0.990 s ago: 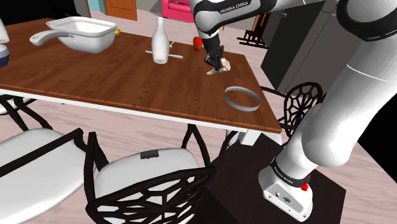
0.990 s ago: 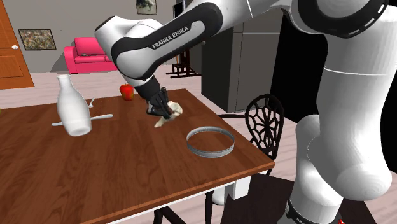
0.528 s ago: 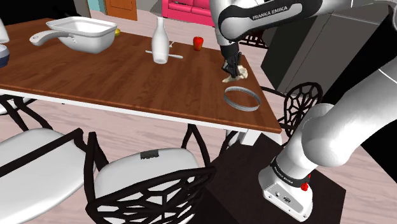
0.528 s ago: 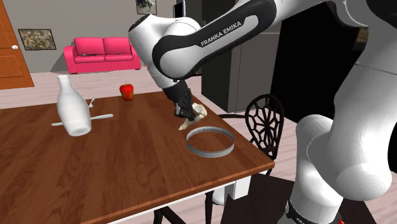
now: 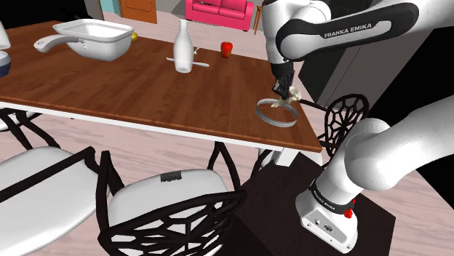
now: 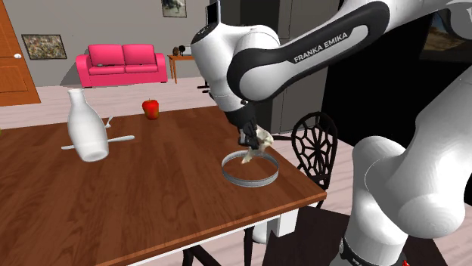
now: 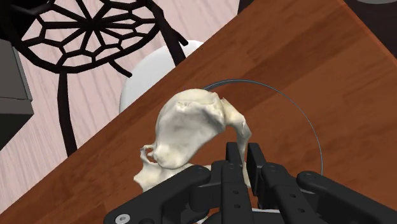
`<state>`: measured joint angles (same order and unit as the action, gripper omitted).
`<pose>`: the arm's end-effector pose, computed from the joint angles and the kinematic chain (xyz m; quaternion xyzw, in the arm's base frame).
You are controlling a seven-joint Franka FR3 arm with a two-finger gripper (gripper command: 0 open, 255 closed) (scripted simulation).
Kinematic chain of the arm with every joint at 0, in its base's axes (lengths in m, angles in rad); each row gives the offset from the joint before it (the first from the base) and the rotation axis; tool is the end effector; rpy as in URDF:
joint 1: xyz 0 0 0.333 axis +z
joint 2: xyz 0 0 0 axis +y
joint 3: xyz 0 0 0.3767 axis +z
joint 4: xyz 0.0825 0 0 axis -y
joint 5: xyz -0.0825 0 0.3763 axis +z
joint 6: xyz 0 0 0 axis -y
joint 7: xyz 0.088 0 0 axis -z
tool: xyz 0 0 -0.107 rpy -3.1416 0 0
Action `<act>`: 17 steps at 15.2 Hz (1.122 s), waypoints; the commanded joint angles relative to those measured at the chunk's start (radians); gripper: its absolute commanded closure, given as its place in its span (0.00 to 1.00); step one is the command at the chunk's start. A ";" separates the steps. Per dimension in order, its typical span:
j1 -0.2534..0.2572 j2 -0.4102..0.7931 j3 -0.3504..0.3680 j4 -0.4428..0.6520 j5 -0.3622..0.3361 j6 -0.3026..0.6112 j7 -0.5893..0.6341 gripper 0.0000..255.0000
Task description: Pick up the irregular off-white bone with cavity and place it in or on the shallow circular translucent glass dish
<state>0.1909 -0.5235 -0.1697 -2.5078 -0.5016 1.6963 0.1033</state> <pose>0.3230 -0.0462 0.5015 0.9692 0.0438 -0.1241 0.2080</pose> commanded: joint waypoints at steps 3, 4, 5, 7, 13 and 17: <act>-0.002 0.007 -0.006 -0.046 -0.008 0.049 0.020 1.00; -0.002 0.013 -0.008 -0.055 -0.011 0.063 0.025 1.00; -0.003 0.018 -0.010 -0.064 -0.013 0.077 0.031 1.00; -0.004 0.030 -0.015 -0.082 -0.018 0.105 0.041 1.00; -0.005 0.053 -0.021 -0.104 -0.026 0.147 0.057 0.00; -0.132 -0.153 -0.113 -0.202 0.003 0.203 0.191 0.00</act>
<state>0.0921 -0.6200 -0.2604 -2.6782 -0.5041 1.8830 0.2577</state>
